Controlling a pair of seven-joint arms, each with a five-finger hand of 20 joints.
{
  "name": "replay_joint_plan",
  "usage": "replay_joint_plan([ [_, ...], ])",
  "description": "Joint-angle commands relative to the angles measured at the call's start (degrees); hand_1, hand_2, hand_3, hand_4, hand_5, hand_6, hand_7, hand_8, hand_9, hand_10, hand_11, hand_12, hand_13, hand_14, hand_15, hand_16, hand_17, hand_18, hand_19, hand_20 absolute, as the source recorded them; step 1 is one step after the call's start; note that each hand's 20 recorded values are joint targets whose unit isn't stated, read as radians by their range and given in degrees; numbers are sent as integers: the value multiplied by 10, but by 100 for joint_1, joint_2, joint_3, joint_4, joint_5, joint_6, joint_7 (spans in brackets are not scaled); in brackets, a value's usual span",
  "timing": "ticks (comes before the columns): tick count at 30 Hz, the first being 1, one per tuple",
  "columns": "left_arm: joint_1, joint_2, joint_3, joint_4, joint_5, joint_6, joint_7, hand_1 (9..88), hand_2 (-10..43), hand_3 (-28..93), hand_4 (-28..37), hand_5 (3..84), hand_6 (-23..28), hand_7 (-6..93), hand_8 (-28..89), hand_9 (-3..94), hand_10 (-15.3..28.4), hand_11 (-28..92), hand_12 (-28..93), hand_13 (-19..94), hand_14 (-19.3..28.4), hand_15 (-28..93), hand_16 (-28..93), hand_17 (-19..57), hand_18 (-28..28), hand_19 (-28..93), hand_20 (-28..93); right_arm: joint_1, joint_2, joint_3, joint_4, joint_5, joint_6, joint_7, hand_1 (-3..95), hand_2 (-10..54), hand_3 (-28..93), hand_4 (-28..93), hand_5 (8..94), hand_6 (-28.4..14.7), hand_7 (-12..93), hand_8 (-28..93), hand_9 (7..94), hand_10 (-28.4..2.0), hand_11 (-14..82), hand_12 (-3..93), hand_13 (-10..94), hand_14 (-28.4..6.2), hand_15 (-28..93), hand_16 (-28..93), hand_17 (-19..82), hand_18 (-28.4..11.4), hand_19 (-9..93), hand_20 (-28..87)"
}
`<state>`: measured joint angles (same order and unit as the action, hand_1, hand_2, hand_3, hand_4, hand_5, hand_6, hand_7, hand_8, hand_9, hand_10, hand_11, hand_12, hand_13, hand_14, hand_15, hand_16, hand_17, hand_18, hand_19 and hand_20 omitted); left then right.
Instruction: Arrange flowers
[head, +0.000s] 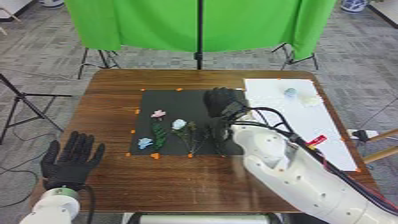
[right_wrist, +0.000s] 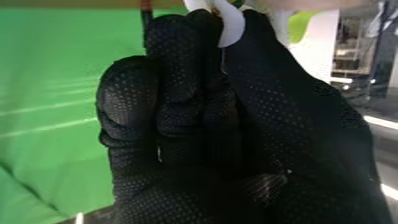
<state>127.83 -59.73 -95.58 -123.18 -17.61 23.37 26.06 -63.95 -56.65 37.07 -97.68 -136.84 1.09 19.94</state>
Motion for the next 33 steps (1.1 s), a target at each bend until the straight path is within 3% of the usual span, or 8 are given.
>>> replay_joint_plan([
  [1, 56, -29, 5, 13, 48, 147, -92, 276, 138, 762, -283, 438, 75, 267, -138, 408, 151, 352, 137, 328, 153, 510, -73, -46, 150, 411, 181, -249, 153, -37, -528, -61, -224, 84, 653, -95, 686, -274, 691, -1, 412, 138, 819, -99, 166, 479, 732, -36, 438, 465, 484, -154, 828, 312],
  [5, 47, -12, 29, 5, 208, 185, -107, 275, 138, 764, -283, 439, 74, 268, -138, 408, 151, 353, 137, 329, 153, 511, -73, -46, 150, 412, 181, -299, 270, -125, -736, -229, -198, 119, 652, -95, 687, -275, 689, -2, 410, 136, 817, -100, 166, 481, 728, -39, 437, 464, 479, -158, 829, 313],
  [7, 71, 1, 19, 3, 154, 140, -94, 276, 138, 763, -283, 439, 74, 269, -138, 409, 151, 354, 137, 329, 153, 513, -73, -46, 150, 412, 180, -284, 253, -185, -757, -242, -183, 94, 652, -95, 687, -275, 689, -2, 409, 136, 817, -101, 165, 479, 727, -40, 438, 463, 477, -159, 830, 314],
  [15, 24, 45, 57, -13, 241, 112, -115, 275, 137, 765, -283, 441, 73, 274, -140, 409, 150, 355, 137, 331, 153, 513, -74, -46, 150, 413, 180, -263, 123, -301, -636, -174, -446, 171, 640, -95, 676, -269, 689, -7, 397, 130, 813, -105, 160, 474, 725, -42, 439, 458, 475, -164, 831, 315],
  [24, 18, 41, 67, 5, 221, 97, -108, 275, 137, 765, -283, 441, 74, 275, -142, 410, 150, 354, 136, 332, 152, 512, -74, -46, 149, 412, 179, -257, -17, -325, -583, -123, -609, 262, 626, -95, 669, -276, 669, -24, 336, 103, 781, -117, 129, 442, 688, -55, 444, 442, 431, -191, 862, 352],
  [30, 1, 32, 84, 1, 201, 140, -70, 277, 134, 765, -283, 441, 73, 276, -142, 410, 150, 355, 136, 331, 153, 512, -74, -45, 149, 413, 180, -292, -40, -248, -664, -65, -740, 259, 633, -95, 665, -281, 653, -19, 251, 39, 755, -119, 83, 371, 676, -58, 446, 435, 415, -199, 860, 368],
  [33, 3, 32, 90, 2, 186, 150, -53, 278, 133, 765, -283, 441, 74, 276, -142, 410, 150, 355, 136, 331, 153, 513, -74, -45, 149, 413, 180, -293, -62, -211, -682, -5, -763, 279, 626, -95, 664, -282, 643, -15, 224, -39, 723, -125, 124, 309, 673, -60, 448, 432, 413, -203, 861, 375],
])
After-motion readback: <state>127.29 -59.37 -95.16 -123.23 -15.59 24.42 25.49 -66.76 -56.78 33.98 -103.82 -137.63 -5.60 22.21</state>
